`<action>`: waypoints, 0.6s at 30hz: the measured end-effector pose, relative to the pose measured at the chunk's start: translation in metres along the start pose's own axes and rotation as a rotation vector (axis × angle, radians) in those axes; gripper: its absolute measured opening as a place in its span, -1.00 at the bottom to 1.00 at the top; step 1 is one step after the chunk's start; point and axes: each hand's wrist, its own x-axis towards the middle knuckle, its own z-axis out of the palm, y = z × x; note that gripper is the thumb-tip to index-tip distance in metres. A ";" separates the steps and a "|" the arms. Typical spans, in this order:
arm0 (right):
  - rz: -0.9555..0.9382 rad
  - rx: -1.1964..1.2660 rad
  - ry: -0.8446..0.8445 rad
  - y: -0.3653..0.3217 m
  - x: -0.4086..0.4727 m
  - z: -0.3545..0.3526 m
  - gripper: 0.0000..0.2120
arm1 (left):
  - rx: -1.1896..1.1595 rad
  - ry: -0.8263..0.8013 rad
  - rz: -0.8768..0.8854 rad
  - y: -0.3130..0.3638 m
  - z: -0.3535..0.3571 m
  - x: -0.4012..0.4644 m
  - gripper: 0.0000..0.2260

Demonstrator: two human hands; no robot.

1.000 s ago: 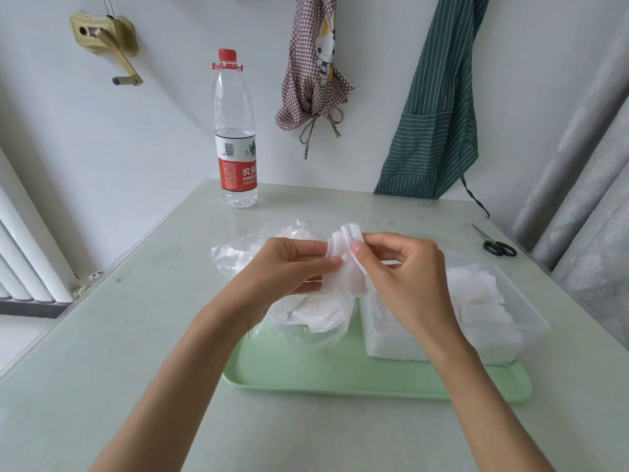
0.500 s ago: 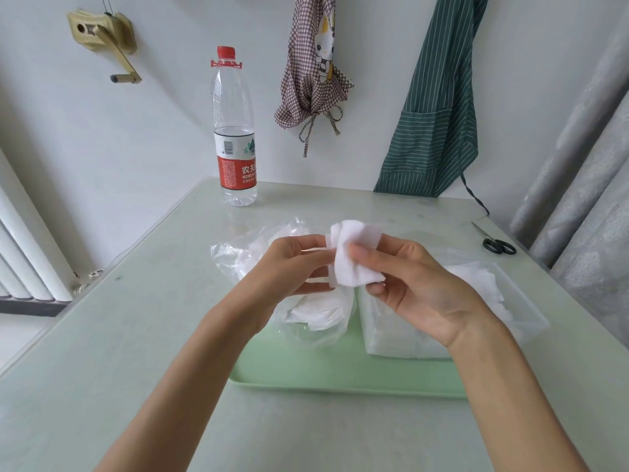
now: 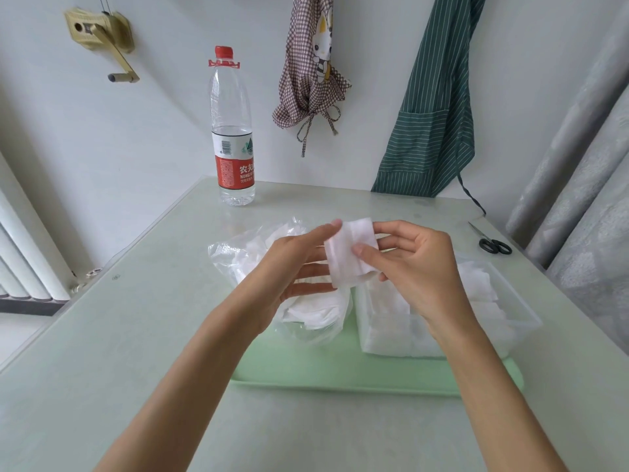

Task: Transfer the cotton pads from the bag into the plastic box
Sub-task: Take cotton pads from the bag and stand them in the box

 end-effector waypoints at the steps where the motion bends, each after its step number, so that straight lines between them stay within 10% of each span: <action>1: -0.020 -0.024 0.023 0.002 0.000 0.000 -0.78 | 0.037 0.012 0.030 0.000 0.003 -0.002 -0.74; 7: 0.331 0.090 -0.054 0.011 0.000 -0.018 -0.48 | 0.040 0.143 0.175 0.000 0.038 -0.002 -0.84; 13: 0.393 0.210 -0.112 0.011 -0.001 -0.057 -0.90 | 0.125 0.105 0.188 0.005 0.074 0.007 -0.77; 18: 0.306 0.312 -0.109 0.018 -0.001 -0.072 -0.88 | 0.424 0.128 0.121 0.008 0.075 0.014 -0.82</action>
